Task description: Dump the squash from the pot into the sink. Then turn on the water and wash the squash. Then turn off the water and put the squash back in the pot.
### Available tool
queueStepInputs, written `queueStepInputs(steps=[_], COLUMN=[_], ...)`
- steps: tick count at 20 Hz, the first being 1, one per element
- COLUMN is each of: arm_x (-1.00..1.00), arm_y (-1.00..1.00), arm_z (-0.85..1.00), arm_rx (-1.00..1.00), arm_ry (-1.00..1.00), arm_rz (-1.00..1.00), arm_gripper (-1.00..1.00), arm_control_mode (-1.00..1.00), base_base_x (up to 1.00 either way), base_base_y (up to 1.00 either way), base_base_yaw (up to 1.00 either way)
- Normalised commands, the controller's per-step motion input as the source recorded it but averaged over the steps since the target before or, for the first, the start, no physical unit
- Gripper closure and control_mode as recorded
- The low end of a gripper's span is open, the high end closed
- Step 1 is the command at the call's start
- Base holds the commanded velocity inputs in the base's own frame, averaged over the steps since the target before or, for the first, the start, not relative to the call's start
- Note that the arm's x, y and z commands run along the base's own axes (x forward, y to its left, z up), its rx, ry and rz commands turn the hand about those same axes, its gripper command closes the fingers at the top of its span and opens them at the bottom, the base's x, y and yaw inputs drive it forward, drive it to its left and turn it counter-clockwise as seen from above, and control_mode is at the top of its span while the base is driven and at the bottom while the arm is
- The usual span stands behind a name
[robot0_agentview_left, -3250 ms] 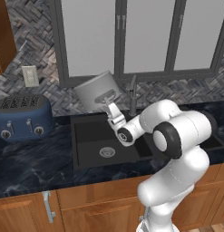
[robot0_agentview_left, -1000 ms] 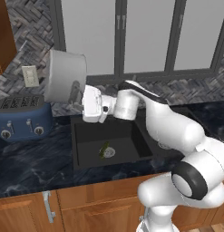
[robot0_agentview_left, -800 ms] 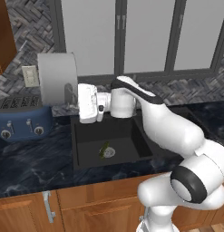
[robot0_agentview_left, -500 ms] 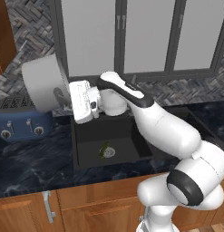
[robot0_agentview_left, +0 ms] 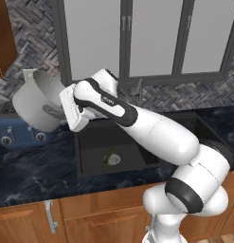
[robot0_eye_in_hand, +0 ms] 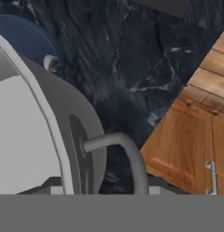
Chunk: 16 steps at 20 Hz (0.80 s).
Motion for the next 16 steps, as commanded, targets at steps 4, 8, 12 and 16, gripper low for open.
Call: queueStepInputs(steps=[4,8,12,16], arm_x=[-0.03,-0.23,-0.18,-0.12], arm_y=[0.12,0.16,0.11,0.02], arm_z=[-0.25,-0.48,-0.45,-0.31], arm_rx=[-0.43,-0.34,-0.21,-0.14], arm_ry=[-0.02,-0.04,-0.06,0.00], arm_rz=[-0.12,-0.10,-0.12,-0.14], arm_gripper=[1.00,1.00,1.00,1.00], arm_control_mode=[-1.00,-1.00,-1.00,-1.00], base_base_x=[0.00,0.00,0.00,0.00], base_base_y=[0.00,0.00,0.00,0.00], base_base_yaw=[0.00,0.00,0.00,0.00])
